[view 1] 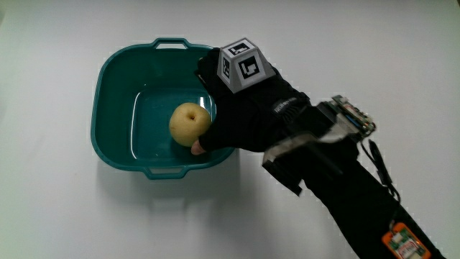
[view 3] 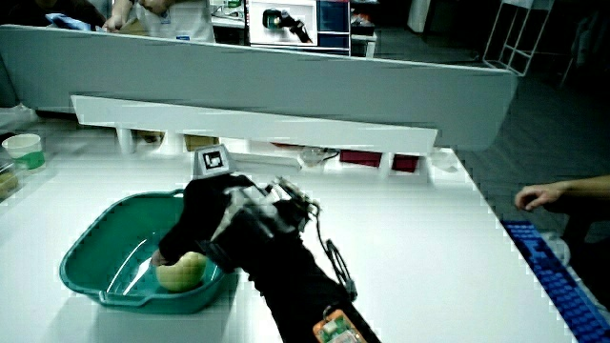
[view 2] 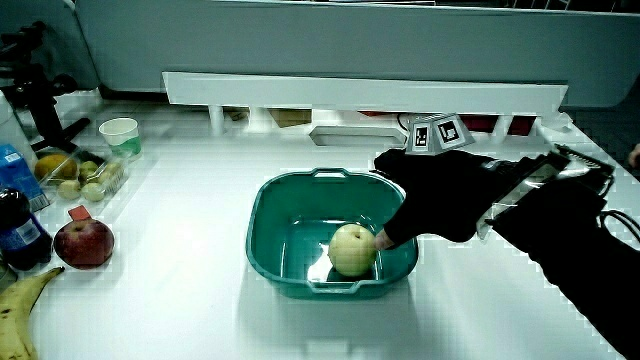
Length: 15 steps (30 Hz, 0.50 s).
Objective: Pick pear from plate
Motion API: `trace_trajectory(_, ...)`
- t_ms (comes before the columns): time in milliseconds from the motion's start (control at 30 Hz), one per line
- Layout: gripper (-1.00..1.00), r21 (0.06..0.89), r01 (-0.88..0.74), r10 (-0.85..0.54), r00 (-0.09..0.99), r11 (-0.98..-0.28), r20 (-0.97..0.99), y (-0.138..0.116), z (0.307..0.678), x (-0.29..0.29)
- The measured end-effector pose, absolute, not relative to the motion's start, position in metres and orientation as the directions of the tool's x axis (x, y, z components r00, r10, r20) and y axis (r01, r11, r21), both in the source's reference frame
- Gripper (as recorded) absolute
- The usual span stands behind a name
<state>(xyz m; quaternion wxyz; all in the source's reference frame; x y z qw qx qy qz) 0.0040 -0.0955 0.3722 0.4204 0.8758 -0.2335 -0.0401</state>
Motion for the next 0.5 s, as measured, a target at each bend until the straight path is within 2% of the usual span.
trace_trajectory(33, 0.0, 0.768, -0.38, -0.436, 0.888, -0.516, 0.147, -0.097, 0.376, 0.003)
trace_trajectory(500, 0.0, 0.802, -0.364, -0.414, 0.896, -0.474, 0.162, -0.1, 0.422, -0.016)
